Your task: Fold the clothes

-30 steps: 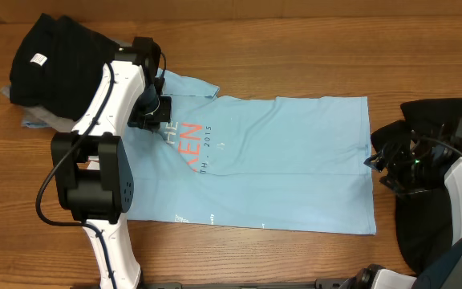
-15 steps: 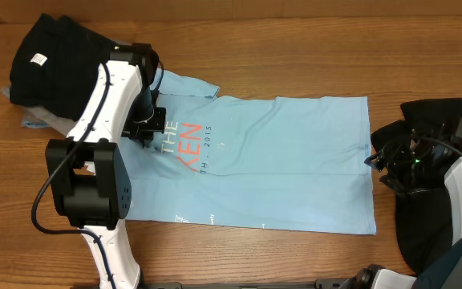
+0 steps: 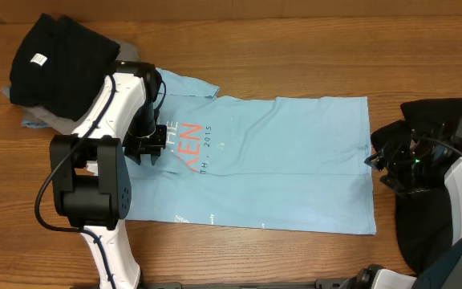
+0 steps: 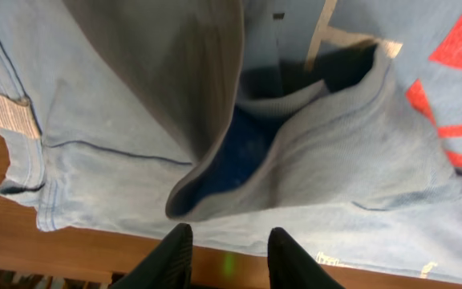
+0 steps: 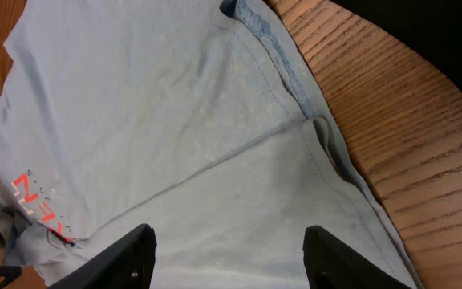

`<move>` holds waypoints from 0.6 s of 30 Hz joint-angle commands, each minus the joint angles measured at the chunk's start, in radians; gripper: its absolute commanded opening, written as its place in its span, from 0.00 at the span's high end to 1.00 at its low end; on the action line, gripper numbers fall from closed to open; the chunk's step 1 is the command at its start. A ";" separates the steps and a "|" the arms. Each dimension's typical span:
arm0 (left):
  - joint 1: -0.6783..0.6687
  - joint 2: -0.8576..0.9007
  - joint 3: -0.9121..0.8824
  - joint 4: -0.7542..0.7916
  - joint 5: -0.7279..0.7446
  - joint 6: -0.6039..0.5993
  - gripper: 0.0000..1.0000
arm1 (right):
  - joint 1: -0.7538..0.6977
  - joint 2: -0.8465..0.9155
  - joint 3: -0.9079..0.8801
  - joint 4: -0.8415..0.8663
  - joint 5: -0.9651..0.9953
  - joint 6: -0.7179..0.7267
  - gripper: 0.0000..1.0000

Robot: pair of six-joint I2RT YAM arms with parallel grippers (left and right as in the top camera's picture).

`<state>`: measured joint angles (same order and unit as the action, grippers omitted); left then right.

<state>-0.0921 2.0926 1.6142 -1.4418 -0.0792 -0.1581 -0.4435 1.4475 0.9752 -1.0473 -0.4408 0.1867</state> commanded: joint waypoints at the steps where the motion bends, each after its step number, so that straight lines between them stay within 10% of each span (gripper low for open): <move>1: -0.015 -0.026 0.047 0.001 0.012 -0.006 0.74 | 0.005 0.000 0.019 0.003 -0.005 -0.002 0.37; 18: -0.064 0.008 0.076 0.198 0.072 0.062 0.55 | 0.005 0.000 0.019 0.012 -0.005 -0.001 0.36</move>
<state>-0.1390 2.0888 1.7435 -1.2655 -0.0315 -0.1200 -0.4435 1.4475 0.9752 -1.0397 -0.4416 0.1867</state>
